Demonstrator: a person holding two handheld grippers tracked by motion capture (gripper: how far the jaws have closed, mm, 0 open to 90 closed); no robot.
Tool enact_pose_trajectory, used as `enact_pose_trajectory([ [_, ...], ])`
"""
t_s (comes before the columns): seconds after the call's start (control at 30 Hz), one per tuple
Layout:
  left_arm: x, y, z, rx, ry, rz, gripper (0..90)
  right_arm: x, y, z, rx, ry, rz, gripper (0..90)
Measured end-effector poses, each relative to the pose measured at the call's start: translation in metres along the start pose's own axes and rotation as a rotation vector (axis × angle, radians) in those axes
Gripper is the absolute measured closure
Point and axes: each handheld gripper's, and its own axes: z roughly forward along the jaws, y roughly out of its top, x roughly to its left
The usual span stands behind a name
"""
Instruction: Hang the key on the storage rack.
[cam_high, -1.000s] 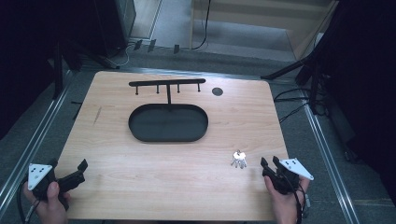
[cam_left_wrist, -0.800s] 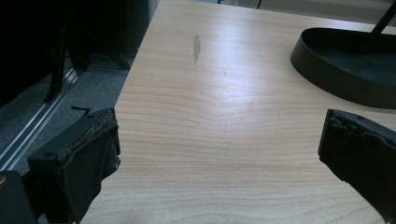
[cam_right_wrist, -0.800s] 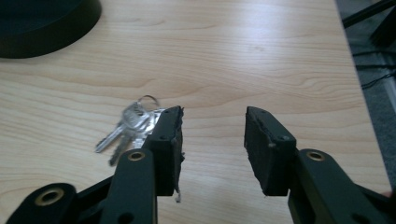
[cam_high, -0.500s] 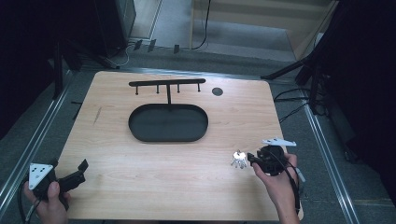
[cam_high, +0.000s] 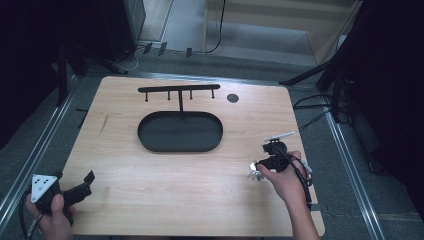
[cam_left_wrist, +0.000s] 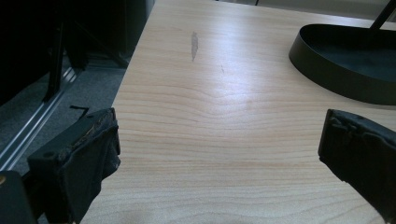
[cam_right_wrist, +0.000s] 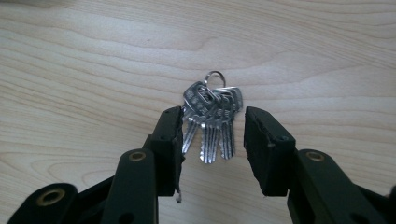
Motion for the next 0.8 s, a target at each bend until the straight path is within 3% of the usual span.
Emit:
enact_pose_trajectory([
  [0.27,-0.002,0.000,0.001,0.005,0.001,0.009,0.0,0.007,0.006,0.017,0.063,-0.017,0.011,53.1],
  [0.3,-0.002,0.000,0.001,0.005,0.001,0.009,0.0,0.008,0.007,0.022,0.069,-0.023,0.036,47.8],
  [0.43,-0.001,0.000,0.001,0.006,-0.001,0.009,0.0,0.008,0.006,0.028,0.064,0.005,0.061,42.5],
  [0.7,-0.001,0.000,0.001,0.006,-0.004,0.006,0.0,0.008,0.002,0.046,0.076,-0.026,0.092,34.0],
  [0.8,-0.001,0.000,0.001,0.007,-0.005,0.006,0.0,0.007,0.002,0.046,0.067,-0.039,0.092,34.7],
])
